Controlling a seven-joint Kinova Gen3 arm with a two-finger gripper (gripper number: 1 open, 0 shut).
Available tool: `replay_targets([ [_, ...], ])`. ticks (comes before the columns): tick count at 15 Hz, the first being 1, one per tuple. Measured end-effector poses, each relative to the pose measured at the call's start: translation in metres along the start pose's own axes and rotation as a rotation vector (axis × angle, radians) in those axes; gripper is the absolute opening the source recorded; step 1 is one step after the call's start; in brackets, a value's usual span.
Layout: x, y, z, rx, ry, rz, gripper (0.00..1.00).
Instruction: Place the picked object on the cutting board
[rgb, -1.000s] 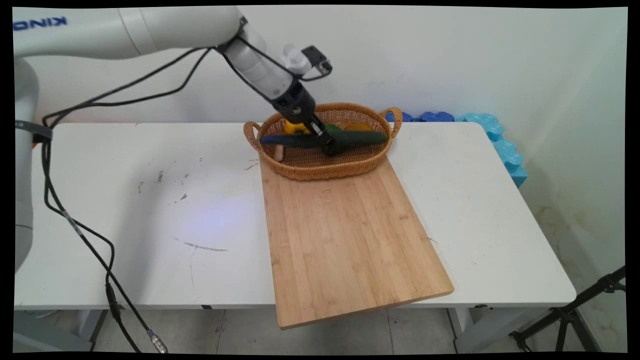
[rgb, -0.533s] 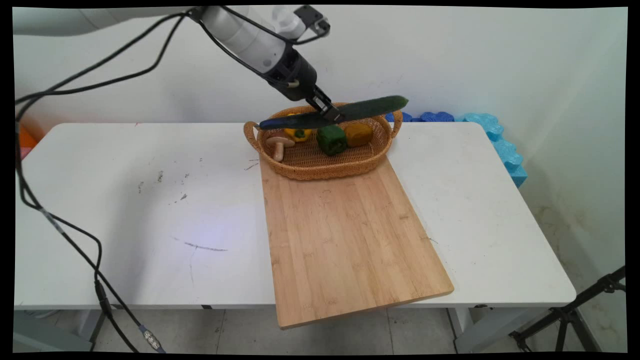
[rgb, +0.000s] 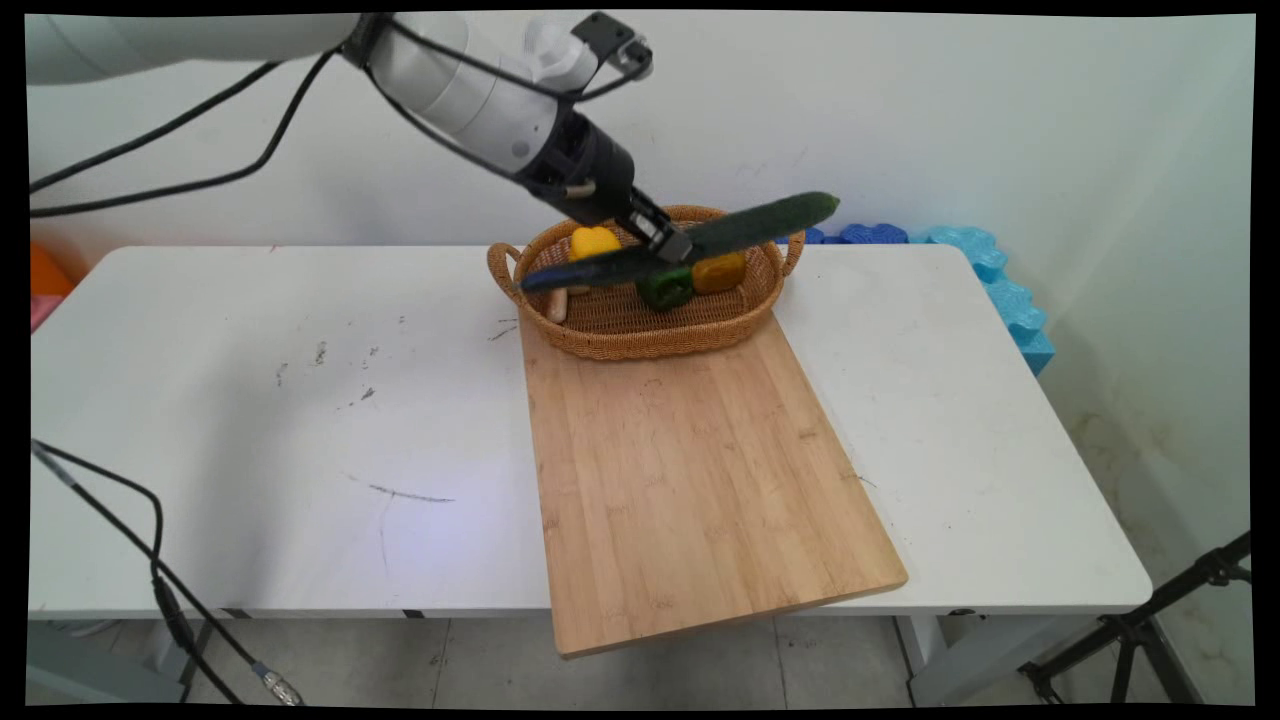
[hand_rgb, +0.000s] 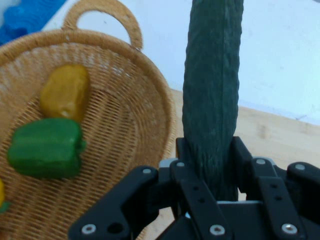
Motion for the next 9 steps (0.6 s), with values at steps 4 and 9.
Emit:
replay_targets([
  [4,-0.026,0.015,0.010,-0.011,0.000,0.000,0.00],
  [9,-0.059,0.024,0.028,-0.014,-0.007,0.003,0.00],
])
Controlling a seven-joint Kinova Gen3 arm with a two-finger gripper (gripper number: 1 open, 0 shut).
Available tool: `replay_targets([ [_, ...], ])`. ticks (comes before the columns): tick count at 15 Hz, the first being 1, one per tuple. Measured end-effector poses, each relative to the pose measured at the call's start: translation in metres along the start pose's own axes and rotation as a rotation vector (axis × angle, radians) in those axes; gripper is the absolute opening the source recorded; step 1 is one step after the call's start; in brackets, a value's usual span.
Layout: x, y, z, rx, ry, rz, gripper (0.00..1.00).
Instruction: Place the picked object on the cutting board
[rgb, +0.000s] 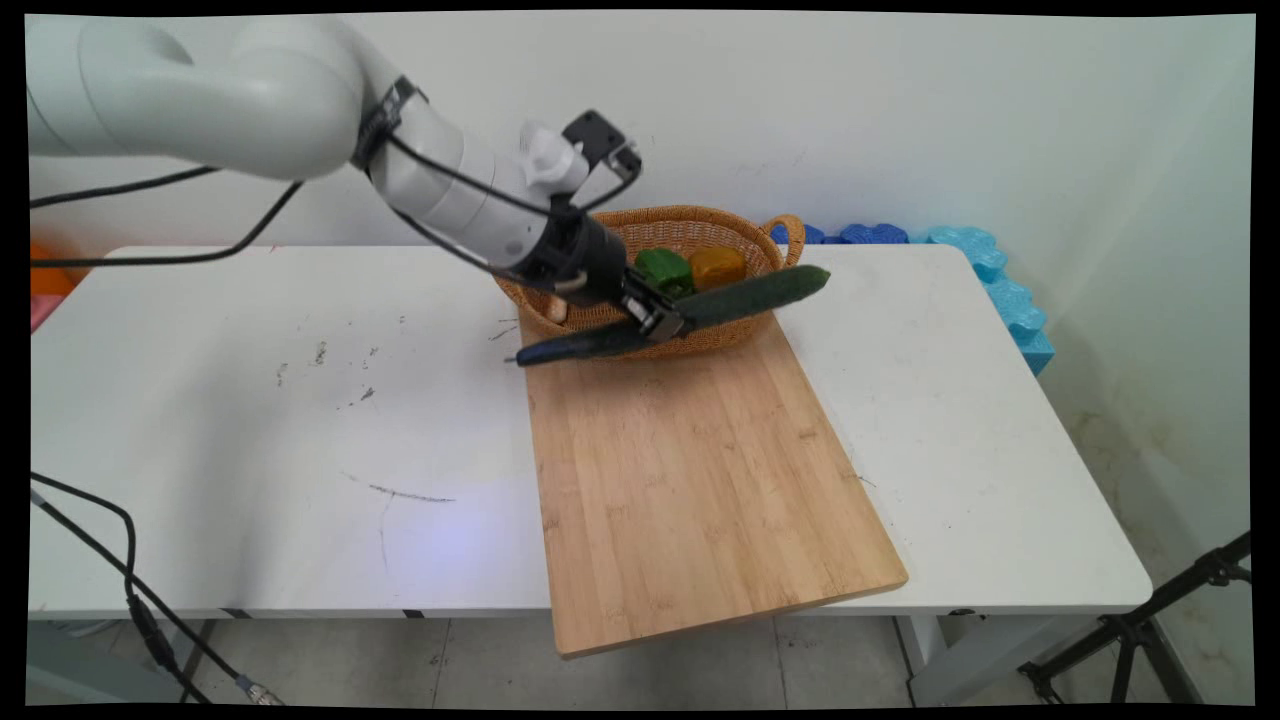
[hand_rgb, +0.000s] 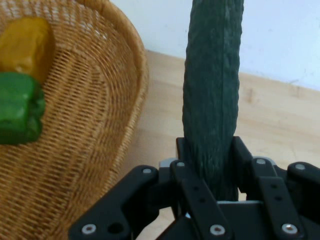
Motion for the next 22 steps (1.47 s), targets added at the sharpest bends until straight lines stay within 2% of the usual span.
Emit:
replay_targets([
  [11,-0.055,-0.002,0.044,-0.011,-0.035,0.017,0.00],
  [22,-0.075,-0.006,0.057,-0.017,-0.052,0.026,0.00],
])
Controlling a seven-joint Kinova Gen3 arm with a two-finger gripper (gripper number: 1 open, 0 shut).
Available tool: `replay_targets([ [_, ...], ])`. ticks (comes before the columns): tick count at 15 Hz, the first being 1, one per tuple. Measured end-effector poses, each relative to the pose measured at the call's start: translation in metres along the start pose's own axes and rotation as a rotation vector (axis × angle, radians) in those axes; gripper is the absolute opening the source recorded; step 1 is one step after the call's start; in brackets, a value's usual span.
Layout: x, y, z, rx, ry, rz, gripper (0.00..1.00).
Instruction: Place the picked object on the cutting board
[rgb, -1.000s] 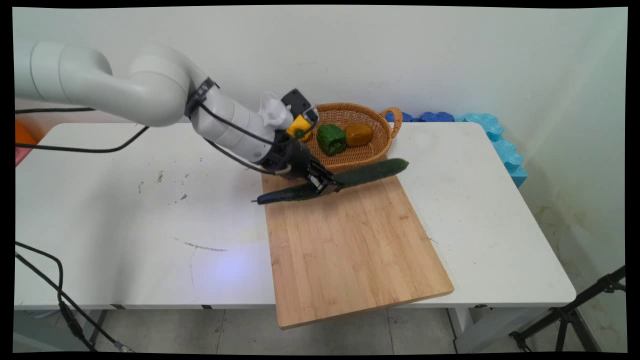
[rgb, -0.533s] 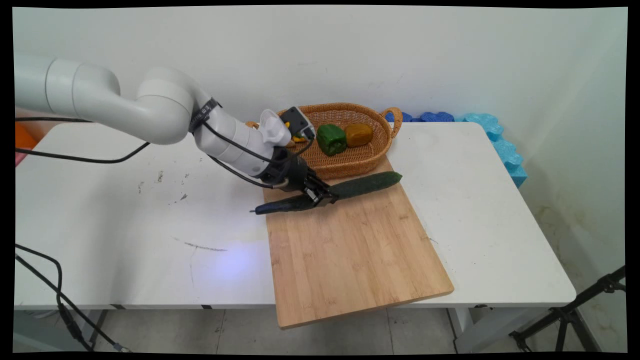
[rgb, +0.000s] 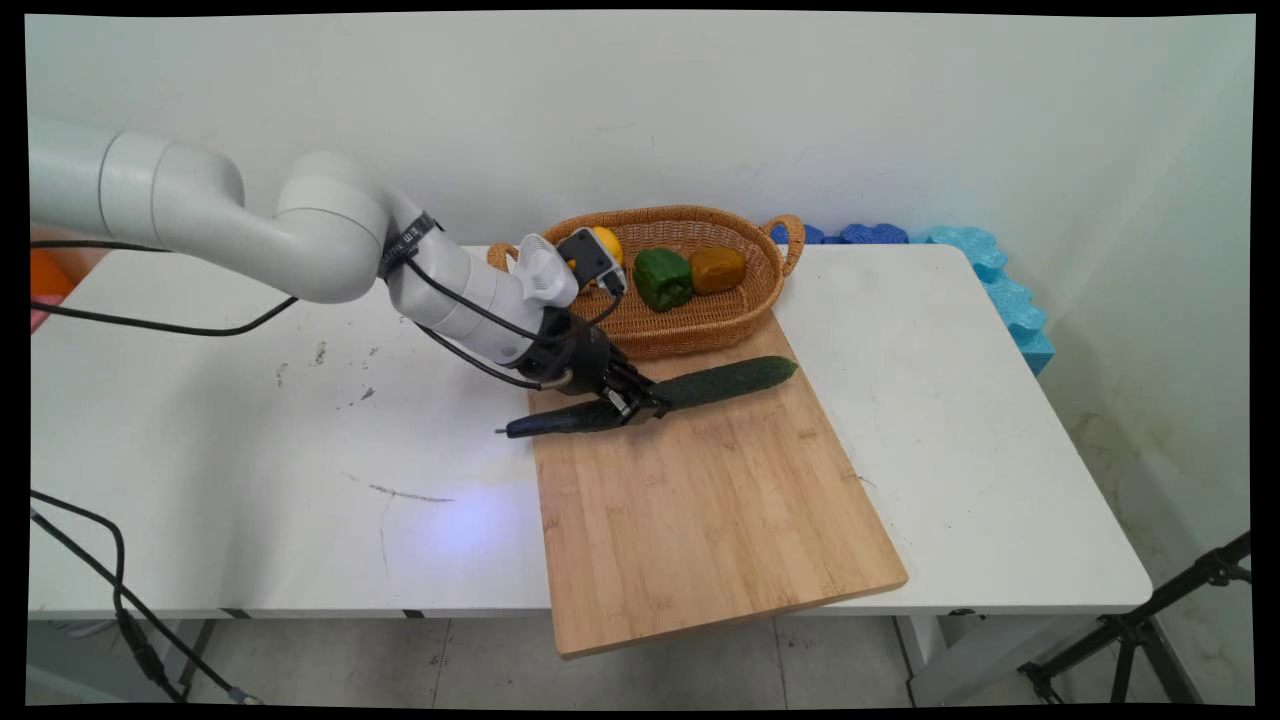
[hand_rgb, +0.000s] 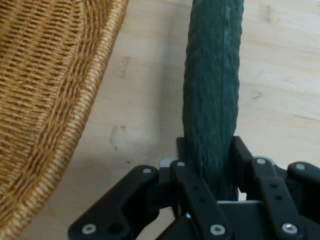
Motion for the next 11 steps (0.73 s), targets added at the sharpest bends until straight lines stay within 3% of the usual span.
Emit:
replay_targets([
  [5,-0.0016,-0.0003,0.0024,0.003,-0.003,0.003,0.00],
  [6,-0.0020,-0.0011,0.0030,0.003,-0.002,0.003,1.00],
  [11,-0.0030,-0.0028,0.0037,0.003,0.000,0.008,1.00],
])
